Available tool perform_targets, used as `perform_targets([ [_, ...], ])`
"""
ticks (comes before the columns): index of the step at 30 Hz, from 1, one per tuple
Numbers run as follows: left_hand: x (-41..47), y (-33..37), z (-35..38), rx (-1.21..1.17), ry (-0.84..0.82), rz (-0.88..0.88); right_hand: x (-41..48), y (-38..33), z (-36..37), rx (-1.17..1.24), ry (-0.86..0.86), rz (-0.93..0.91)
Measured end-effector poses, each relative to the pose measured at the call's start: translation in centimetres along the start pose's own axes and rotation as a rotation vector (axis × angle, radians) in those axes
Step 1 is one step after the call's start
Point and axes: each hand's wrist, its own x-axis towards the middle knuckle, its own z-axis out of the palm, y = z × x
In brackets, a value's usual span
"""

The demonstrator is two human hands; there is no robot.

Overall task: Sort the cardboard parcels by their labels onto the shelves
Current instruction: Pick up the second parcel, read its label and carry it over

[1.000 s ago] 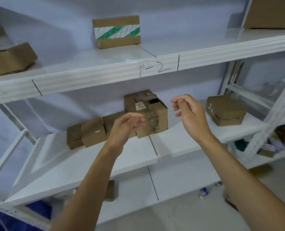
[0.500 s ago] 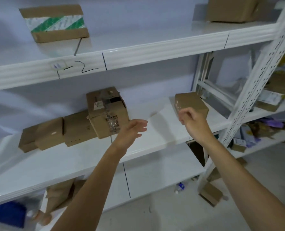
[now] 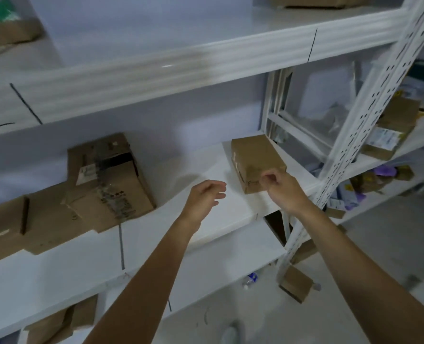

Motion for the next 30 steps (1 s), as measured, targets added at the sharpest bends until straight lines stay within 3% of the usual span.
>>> perform_targets([
  [11,7.1,0.4,5.7,0.045,0.162,0.001,8.6,3.4,-2.8,-0.143,0.024,0.015],
  [17,8.7,1.3,8.9,-0.02,0.272,-0.101,11.9,5.9,-4.2,-0.158,-0.056,0.01],
  [20,8.4,1.8,10.9,-0.005,0.243,-0.194,12.6,7.0,-4.8,-0.176,-0.039,-0.018],
  [25,8.3,1.4,13.4,0.033,0.184,-0.283,13.0,8.7,-5.2,-0.097,-0.266,0.059],
  [30,7.4,1.0,14.8,0.018,0.245,-0.25,12.8,9.6,-5.7,-0.003,-0.33,0.069],
])
